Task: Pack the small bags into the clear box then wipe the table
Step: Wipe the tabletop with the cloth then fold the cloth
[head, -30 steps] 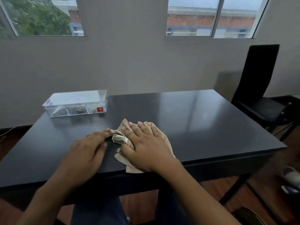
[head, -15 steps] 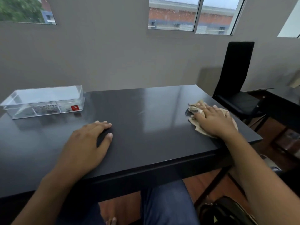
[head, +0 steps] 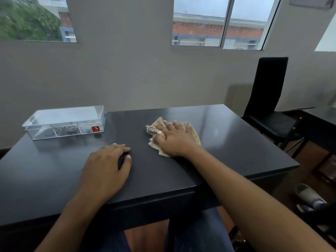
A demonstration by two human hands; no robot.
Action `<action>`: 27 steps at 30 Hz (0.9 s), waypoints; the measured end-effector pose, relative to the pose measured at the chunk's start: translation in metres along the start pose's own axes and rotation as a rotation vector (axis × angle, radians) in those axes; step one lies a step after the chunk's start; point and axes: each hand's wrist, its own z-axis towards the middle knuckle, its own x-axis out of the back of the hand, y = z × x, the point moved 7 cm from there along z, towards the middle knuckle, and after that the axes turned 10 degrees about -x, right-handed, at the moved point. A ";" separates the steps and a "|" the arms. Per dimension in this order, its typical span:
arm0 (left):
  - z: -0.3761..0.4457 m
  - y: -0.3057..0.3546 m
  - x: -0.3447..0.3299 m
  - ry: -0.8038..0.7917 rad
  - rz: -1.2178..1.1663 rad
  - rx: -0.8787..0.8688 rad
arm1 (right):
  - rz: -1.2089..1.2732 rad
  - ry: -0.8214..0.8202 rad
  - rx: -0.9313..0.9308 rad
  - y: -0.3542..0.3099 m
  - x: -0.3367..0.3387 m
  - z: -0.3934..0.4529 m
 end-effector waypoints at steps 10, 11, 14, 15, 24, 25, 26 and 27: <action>0.029 0.058 -0.024 0.003 -0.142 -0.095 | 0.004 0.098 0.044 0.040 0.005 -0.105; 0.032 0.062 -0.027 -0.006 -0.146 -0.105 | 0.005 0.105 0.027 0.050 0.008 -0.110; 0.033 0.068 -0.033 -0.038 -0.149 -0.130 | 0.007 0.093 -0.048 0.096 0.018 -0.118; 0.033 0.068 -0.035 -0.055 -0.150 -0.139 | 0.009 0.096 -0.091 0.116 0.023 -0.119; 0.033 0.021 -0.026 -0.115 -0.149 -0.113 | -0.009 0.117 -0.525 0.246 0.054 -0.086; 0.033 0.014 -0.024 -0.113 -0.139 -0.104 | -0.003 0.101 -0.533 0.246 0.056 -0.075; 0.032 0.007 -0.021 -0.113 -0.131 -0.095 | 0.003 0.085 -0.536 0.244 0.058 -0.062; 0.030 0.001 -0.019 -0.117 -0.124 -0.090 | 0.001 0.069 -0.537 0.242 0.060 -0.049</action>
